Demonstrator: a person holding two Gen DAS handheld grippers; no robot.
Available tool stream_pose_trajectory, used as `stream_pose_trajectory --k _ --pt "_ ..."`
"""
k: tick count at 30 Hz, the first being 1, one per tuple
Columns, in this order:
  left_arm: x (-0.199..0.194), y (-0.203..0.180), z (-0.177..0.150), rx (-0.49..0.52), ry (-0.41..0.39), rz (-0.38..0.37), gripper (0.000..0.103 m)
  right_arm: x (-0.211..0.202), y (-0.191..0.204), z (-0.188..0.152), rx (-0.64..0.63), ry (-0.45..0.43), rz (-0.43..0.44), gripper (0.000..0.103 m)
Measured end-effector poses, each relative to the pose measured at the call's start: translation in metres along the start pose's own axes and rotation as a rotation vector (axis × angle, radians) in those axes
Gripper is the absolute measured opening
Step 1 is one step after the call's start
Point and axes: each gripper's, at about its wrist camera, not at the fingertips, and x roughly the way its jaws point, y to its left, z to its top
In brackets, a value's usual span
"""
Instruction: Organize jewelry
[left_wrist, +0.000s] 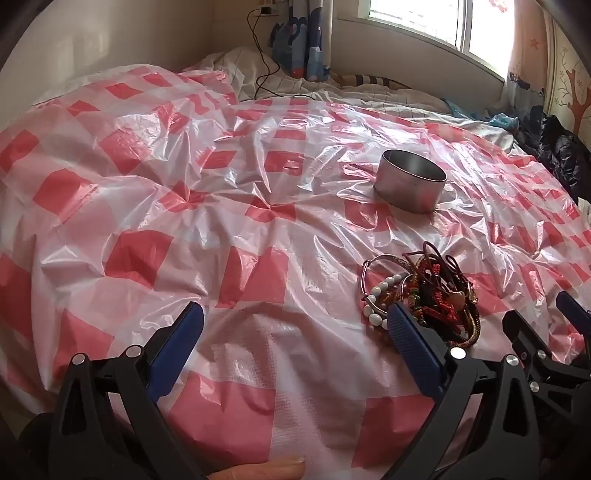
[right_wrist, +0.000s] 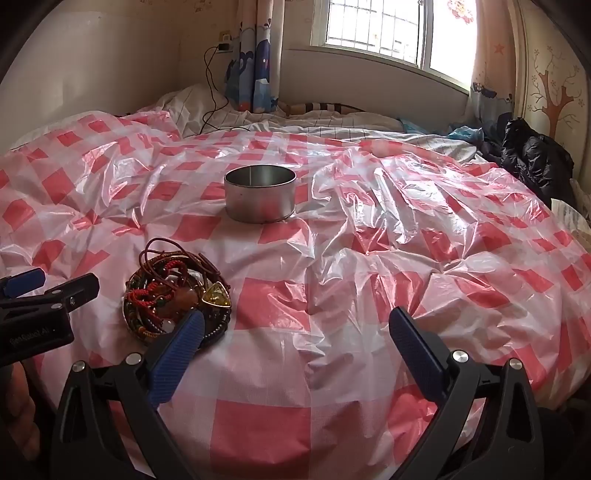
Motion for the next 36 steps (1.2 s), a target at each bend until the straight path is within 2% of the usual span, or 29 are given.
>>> stream_pose_trajectory --k 17,27,33,36 --pt "0.001 -0.002 0.0 0.014 0.008 -0.002 0.096 -0.001 -0.002 0.001 0.001 -0.001 -0.001 0.096" --pt "-0.005 -0.023 -0.006 0.137 -0.033 0.061 0.096 -0.002 -0.012 0.002 0.028 -0.013 -0.014 0.096" --pt "-0.007 -0.018 -0.006 0.12 -0.032 -0.017 0.096 -0.003 -0.013 0.002 0.023 -0.011 -0.017 0.096" --pt "-0.005 -0.018 -0.005 0.112 -0.019 -0.032 0.096 -0.004 -0.011 0.001 0.015 -0.011 -0.017 0.096"
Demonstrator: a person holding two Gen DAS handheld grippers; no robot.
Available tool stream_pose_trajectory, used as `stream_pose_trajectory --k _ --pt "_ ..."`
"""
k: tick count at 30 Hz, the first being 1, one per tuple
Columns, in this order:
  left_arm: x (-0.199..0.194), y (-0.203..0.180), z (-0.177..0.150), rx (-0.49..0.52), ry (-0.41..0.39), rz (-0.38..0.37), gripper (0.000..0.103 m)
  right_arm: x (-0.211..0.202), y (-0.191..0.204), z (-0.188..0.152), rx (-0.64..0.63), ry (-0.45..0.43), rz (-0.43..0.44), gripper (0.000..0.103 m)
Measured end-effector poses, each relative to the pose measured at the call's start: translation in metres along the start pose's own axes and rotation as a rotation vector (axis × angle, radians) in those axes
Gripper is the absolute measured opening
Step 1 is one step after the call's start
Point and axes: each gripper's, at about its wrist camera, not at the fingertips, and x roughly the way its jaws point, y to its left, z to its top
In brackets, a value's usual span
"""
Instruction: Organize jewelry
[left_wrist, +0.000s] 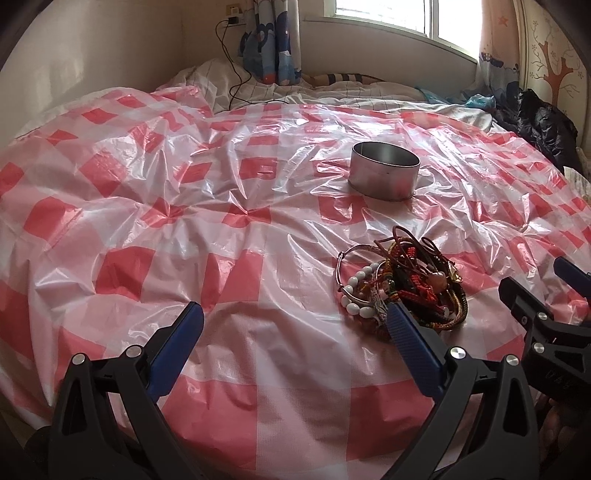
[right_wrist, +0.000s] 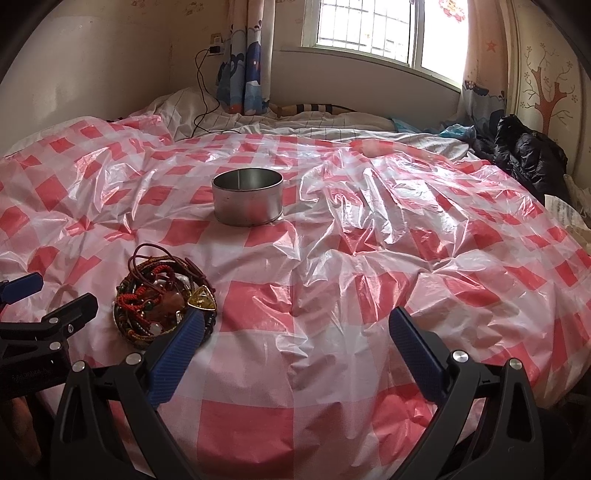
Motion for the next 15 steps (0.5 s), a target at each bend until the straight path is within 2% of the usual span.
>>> stream_pose_trajectory --k 15 --pt "-0.001 0.001 0.006 -0.045 -0.013 -0.099 0.096 -0.011 0.0 -0.001 -0.053 -0.007 -0.028 0.096"
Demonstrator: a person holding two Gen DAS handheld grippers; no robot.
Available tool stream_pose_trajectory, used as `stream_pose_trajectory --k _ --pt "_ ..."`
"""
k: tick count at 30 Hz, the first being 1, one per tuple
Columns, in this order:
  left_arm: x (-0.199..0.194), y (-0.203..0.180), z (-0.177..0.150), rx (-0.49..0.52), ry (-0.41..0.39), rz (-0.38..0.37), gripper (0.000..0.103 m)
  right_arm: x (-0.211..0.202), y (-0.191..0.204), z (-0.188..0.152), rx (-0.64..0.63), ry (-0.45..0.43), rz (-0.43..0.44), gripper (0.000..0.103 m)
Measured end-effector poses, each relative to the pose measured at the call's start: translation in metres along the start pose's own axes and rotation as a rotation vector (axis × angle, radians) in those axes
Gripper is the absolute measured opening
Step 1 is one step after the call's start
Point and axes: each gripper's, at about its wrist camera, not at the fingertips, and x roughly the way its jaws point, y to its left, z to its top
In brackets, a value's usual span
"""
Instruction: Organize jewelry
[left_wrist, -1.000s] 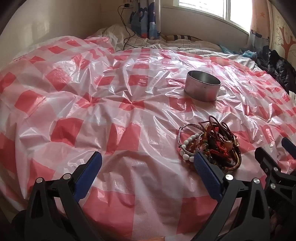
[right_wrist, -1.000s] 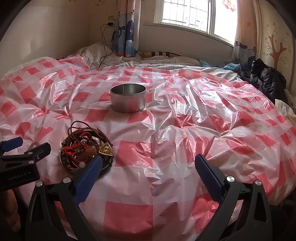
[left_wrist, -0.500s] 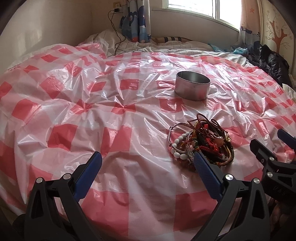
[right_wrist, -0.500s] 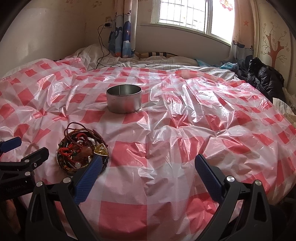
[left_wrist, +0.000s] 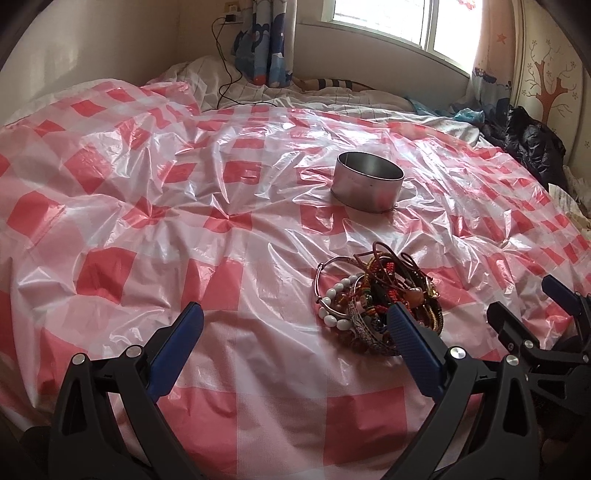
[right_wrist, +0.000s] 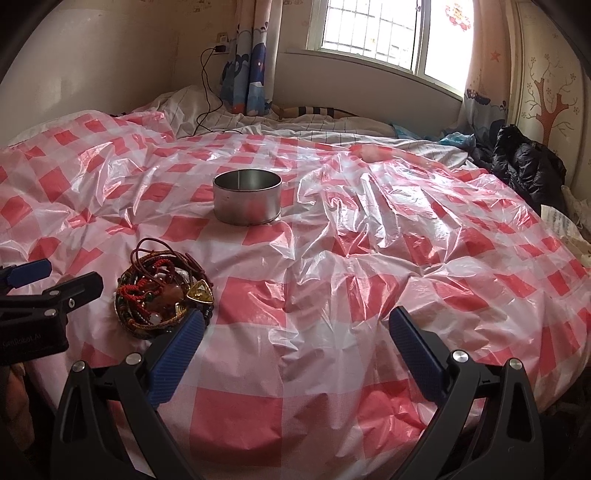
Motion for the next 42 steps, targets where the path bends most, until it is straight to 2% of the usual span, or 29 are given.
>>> stream_pose_trajectory --k 5,9,12,13,15,19,22,27,34,36,42 --pt "0.002 -0.008 0.005 0.007 -0.004 -0.093 0.096 0.004 -0.006 0.003 0.059 -0.005 0.037 0.096" --pt "0.01 -0.016 0.018 0.015 -0.006 -0.207 0.095 0.009 -0.007 0.005 0.082 0.004 0.061 0.096" --pt "0.022 -0.027 0.026 0.039 0.008 -0.233 0.092 0.013 -0.011 0.007 0.112 0.009 0.069 0.096" --pt "0.027 -0.029 0.028 0.037 0.018 -0.262 0.09 0.014 -0.013 0.008 0.122 0.015 0.071 0.096" --pt "0.036 -0.033 0.031 0.029 0.043 -0.291 0.083 0.019 -0.019 0.007 0.154 0.035 0.08 0.096" --pt "0.042 -0.042 0.033 0.051 0.055 -0.284 0.078 0.029 -0.032 0.005 0.236 0.08 0.112 0.096" --pt "0.048 -0.043 0.034 0.06 0.07 -0.286 0.068 0.034 -0.037 0.004 0.275 0.099 0.125 0.096" --pt "0.059 -0.038 0.034 0.028 0.116 -0.309 0.041 0.038 -0.04 0.003 0.305 0.115 0.144 0.096" --pt "0.058 -0.039 0.035 0.043 0.105 -0.323 0.016 0.041 -0.043 0.003 0.331 0.127 0.162 0.096" --pt "0.056 -0.039 0.035 0.042 0.087 -0.348 0.007 0.042 -0.043 0.003 0.337 0.127 0.163 0.096" --pt "0.051 -0.042 0.037 0.062 0.062 -0.346 0.004 0.042 -0.044 0.002 0.341 0.129 0.163 0.096"
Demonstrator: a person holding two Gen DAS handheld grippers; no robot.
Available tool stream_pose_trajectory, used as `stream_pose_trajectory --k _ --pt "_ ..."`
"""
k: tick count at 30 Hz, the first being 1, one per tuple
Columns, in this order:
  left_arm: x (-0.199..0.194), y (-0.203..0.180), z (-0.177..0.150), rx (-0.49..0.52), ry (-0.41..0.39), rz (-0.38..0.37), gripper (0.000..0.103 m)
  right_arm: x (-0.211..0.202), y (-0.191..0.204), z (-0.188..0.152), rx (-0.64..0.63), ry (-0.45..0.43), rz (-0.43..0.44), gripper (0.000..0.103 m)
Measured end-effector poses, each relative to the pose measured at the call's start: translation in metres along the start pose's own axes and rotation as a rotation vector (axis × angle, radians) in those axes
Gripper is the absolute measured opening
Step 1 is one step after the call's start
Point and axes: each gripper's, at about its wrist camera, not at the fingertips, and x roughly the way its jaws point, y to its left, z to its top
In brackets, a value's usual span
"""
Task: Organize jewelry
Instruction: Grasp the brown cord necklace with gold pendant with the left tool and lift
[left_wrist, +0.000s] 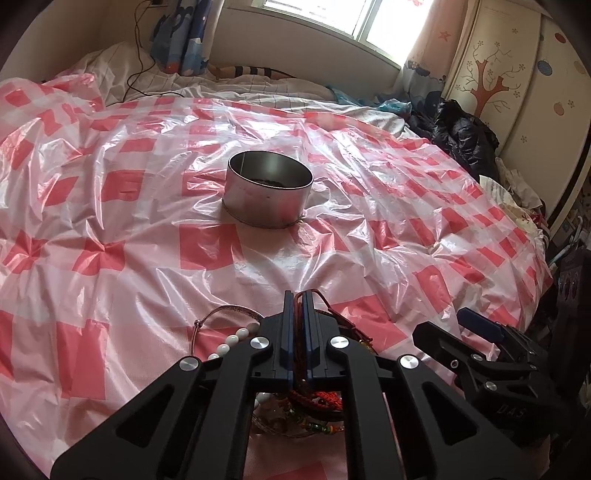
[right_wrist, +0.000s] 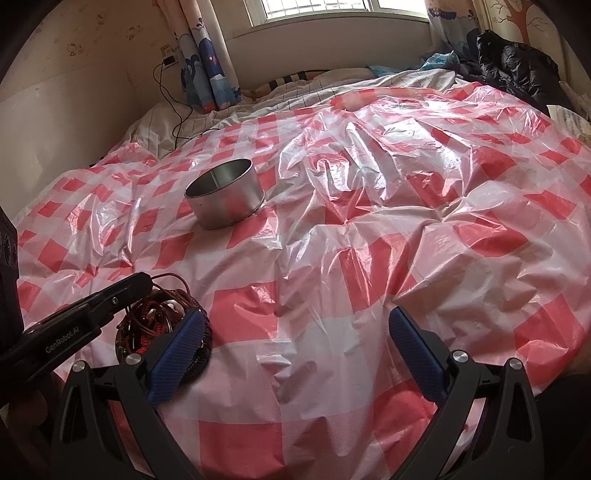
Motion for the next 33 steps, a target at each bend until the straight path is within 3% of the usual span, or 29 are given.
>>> stream_pose_trajectory --k 12,18,21,25,33 --pt "-0.03 0.019 0.025 -0.061 -0.076 -0.084 0.003 -0.006 0.012 0.0 -0.065 -0.018 0.025 0.096" --pt "-0.05 0.03 0.054 -0.032 -0.12 -0.066 0.003 -0.011 0.054 0.01 -0.274 -0.031 0.133 0.096" --pt "-0.059 0.043 0.07 -0.039 -0.148 -0.044 0.003 -0.003 0.077 0.016 -0.384 0.01 0.21 0.096" --pt "-0.066 0.061 0.071 -0.101 -0.162 -0.046 0.003 0.009 0.095 0.013 -0.423 0.07 0.334 0.096" --pt "-0.069 0.06 0.072 -0.106 -0.163 -0.062 0.003 0.034 0.116 0.016 -0.493 0.099 0.296 0.096"
